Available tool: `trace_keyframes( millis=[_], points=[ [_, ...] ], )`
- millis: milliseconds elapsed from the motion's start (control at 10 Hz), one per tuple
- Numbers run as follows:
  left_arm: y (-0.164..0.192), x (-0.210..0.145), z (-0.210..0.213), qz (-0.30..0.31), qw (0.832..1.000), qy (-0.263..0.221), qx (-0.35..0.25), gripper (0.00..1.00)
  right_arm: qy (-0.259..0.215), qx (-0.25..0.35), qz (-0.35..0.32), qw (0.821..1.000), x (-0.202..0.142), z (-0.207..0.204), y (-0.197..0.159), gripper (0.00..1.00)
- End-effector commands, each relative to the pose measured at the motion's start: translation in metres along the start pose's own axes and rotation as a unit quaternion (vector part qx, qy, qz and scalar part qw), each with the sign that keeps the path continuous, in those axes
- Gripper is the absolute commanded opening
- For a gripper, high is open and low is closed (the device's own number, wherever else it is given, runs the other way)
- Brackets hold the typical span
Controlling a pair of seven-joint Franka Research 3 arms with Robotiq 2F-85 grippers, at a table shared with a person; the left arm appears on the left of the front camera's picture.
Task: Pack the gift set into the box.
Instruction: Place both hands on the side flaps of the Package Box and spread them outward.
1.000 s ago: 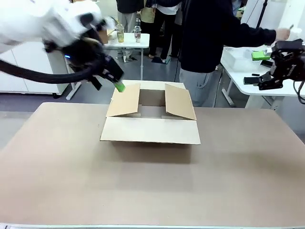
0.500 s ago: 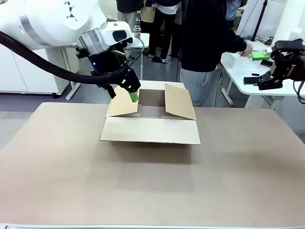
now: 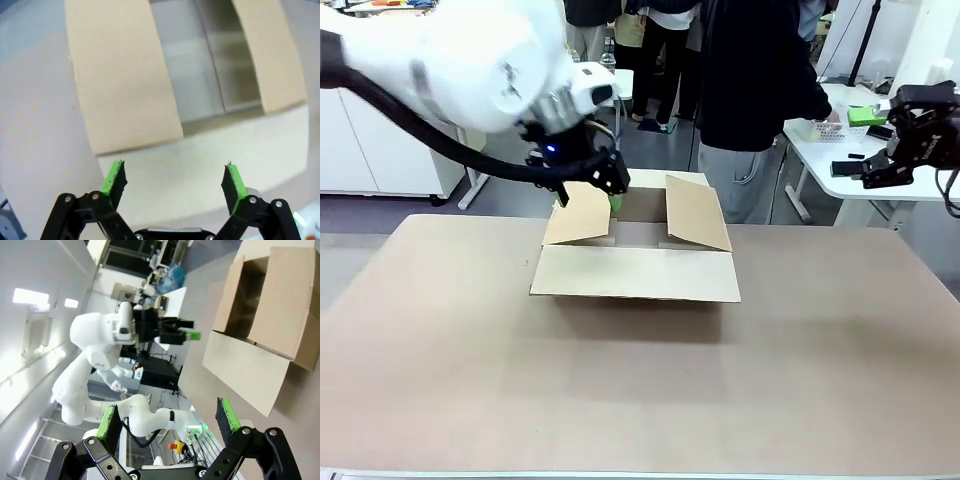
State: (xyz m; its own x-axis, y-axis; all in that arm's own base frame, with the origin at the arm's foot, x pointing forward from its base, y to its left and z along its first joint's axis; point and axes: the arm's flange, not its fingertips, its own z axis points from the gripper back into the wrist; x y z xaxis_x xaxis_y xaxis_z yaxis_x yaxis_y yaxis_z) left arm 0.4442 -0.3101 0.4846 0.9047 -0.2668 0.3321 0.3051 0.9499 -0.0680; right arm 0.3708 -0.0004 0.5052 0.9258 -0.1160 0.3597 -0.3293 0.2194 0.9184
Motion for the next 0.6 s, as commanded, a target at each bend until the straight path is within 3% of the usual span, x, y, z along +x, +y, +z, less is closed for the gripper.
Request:
trace_keyframes(
  millis=[0,200,500],
  points=[
    [-0.031,0.055,-0.033,0.004,0.997,0.043,0.066,1.00,-0.004,0.008,0.014,1.000,0.001,-0.002,-0.001,1.00],
    [-0.035,0.090,-0.059,0.013,0.990,0.052,0.129,1.00,-0.004,0.008,0.014,1.000,0.001,-0.002,-0.001,1.00],
    [-0.031,0.107,-0.095,0.029,0.976,0.099,0.193,1.00,-0.004,0.008,0.014,1.000,0.001,-0.002,-0.001,1.00]
  ],
)
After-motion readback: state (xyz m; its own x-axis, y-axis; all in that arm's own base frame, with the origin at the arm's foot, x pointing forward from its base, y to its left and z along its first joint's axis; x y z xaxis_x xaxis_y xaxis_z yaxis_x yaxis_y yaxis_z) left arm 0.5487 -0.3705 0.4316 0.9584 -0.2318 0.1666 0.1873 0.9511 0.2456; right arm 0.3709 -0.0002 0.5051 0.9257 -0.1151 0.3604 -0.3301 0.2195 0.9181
